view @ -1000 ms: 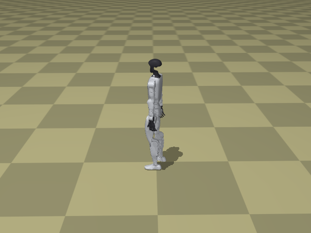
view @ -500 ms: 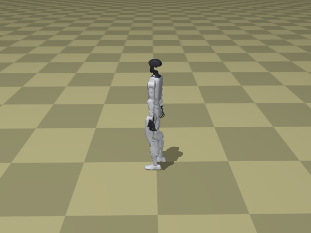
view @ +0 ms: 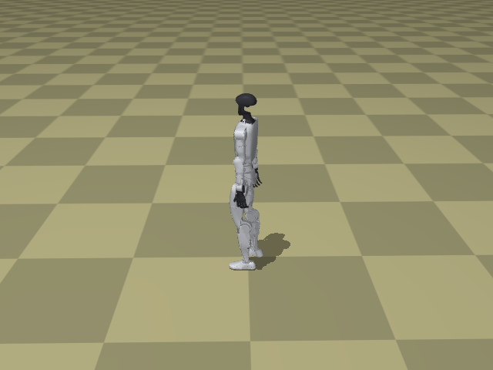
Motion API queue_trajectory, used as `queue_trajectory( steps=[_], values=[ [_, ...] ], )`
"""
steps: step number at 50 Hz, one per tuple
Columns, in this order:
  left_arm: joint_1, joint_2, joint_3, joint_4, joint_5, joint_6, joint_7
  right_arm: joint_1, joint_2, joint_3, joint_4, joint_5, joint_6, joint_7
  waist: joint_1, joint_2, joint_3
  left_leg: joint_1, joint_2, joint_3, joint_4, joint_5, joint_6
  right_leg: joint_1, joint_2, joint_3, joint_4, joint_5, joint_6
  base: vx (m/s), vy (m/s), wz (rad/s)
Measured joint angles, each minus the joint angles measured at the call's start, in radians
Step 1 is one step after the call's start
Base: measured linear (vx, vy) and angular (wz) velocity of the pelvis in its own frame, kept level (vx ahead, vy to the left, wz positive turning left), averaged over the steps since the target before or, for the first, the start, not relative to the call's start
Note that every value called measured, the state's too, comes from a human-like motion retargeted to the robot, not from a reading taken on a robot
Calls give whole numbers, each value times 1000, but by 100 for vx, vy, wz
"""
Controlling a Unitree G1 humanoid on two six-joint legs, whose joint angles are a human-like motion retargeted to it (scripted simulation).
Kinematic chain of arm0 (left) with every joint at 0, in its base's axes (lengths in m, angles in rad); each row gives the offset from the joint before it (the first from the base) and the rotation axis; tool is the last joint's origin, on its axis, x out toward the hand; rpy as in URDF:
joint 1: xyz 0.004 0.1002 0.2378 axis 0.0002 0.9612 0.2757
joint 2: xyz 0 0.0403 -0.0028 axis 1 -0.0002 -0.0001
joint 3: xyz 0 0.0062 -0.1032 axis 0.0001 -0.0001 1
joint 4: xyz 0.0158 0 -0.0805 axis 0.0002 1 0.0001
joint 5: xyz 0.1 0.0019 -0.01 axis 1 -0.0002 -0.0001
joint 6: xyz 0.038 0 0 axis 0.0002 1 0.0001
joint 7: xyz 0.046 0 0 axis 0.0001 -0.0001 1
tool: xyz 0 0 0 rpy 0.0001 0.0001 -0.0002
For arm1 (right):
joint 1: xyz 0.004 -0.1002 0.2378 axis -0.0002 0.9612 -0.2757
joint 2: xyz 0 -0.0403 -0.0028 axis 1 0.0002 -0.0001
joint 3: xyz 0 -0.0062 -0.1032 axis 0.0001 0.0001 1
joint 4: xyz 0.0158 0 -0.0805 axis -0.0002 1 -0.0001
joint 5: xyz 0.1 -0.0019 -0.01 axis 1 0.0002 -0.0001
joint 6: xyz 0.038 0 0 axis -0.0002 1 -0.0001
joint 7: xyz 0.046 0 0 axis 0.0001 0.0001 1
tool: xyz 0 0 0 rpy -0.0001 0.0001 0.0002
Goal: Upper body actions
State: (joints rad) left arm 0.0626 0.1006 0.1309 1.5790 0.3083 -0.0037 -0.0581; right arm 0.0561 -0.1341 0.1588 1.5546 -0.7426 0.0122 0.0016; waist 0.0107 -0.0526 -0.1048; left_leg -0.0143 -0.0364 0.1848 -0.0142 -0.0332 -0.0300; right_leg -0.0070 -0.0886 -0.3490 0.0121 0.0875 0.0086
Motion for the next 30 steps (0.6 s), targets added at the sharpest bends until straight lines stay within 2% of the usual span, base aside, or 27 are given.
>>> queue_trajectory(
  steps=[30],
  values=[
    [-4,1,-17,4,-1,-1,1,-3,-2,2,7,0,1,4,1,2,6,5,3,-6,4,-1,-3,6,-4,-4,3,1,3,0,0,0]
  ],
)
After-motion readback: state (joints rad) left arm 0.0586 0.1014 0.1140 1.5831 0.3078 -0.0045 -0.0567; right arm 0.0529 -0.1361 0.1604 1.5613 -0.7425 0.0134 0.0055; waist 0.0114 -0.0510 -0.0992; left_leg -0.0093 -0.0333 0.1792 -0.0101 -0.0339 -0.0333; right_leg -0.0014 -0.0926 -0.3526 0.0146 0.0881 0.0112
